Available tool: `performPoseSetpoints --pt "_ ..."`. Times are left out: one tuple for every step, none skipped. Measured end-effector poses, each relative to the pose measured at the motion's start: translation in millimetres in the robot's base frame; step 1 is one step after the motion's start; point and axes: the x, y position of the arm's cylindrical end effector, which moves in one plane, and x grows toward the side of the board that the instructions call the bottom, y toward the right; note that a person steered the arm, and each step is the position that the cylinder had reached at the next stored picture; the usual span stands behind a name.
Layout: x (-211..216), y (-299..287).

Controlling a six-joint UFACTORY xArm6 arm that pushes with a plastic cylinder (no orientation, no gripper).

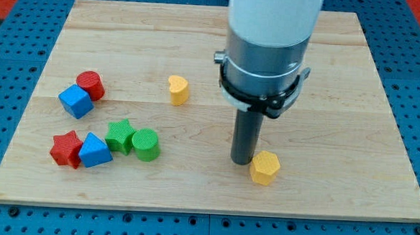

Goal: Push the yellow hexagon towards the bottom right corner

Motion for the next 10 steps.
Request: performPoseSetpoints --pt "12.2 -4.1" --pt "24.6 9.7" --pt "24.0 22.6" --pt "19.6 22.6" --pt "7.9 30.2" --pt "7.8 63.7" --pt "7.3 89.2" --pt "5.7 94.1" --pt "5.7 107.1" --pt "5.6 128.3"
